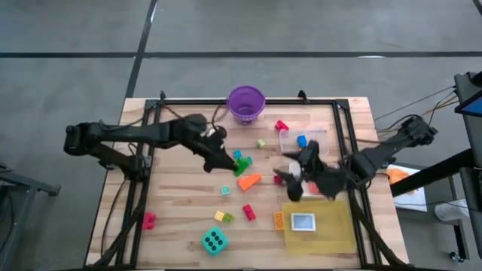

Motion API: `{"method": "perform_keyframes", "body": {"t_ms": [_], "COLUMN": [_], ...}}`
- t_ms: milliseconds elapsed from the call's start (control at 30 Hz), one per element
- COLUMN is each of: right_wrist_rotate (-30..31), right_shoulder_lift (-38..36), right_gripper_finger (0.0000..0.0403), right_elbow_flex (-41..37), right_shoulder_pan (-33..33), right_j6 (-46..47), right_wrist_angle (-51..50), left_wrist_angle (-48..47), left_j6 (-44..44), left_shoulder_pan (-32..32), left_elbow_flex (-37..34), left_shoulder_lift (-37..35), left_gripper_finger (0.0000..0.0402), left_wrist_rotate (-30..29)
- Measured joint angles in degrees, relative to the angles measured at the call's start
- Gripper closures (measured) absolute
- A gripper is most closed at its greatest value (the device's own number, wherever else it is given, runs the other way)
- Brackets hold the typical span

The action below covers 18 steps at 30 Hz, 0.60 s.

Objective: Pick & Place Toys
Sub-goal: Put the dark green game piece into the transparent bin

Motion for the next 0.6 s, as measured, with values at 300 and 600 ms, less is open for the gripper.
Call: {"method": "perform_keyframes", "body": {"t_ms": [300, 600], "right_wrist_rotate": [5.1, 7.3], "right_shoulder_lift": [7.8, 16.2], "right_gripper_finger": [0.0111, 0.0111], "right_elbow_flex": [16.1, 27.1], "right_shoulder_pan": [-6.1, -7.0], "right_j6": [-21.1, -33.2], "right_wrist_angle": [-0.5, -1.0], "left_wrist_angle": [19.3, 20.4], "left_j6": [-20.2, -20.4], "left_shoulder_pan": [-0.3, -0.8], "left_elbow_flex": [0.0, 0.0], "left_shoulder_lift": [-0.8, -0.8], "left_gripper_finger": [0.0307, 0.0307], "left_wrist_rotate": [-3.7, -6.9]}}
